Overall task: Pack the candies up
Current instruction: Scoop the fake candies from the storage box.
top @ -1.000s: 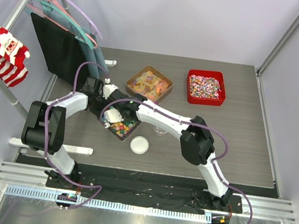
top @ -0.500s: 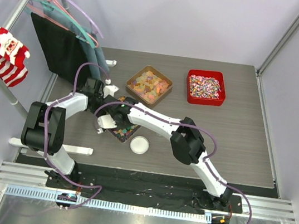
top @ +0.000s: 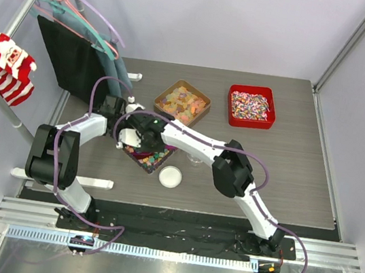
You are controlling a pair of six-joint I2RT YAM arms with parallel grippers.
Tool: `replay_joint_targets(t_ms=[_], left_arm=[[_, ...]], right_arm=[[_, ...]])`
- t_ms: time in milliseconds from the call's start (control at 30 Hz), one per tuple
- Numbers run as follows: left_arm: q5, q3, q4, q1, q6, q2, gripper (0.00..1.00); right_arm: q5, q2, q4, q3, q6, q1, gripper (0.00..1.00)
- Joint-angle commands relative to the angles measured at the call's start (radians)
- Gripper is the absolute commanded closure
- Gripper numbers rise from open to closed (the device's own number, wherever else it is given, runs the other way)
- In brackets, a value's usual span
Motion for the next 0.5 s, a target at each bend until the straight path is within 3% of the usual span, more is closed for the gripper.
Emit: replay_joint_targets(t_ms=[0, 467], left_arm=[[0.064, 0.012, 0.089, 0.0, -0.047, -0.06, 1.0], [0.052, 0.008, 0.104, 0.018, -0.056, -0.052, 1.0]], right_arm=[[-0.104, -0.054, 0.066, -0.032, 0.121, -0.025, 0.99], [-0.158, -0.19, 0.057, -0.072, 0.108, -0.087, 0.99]])
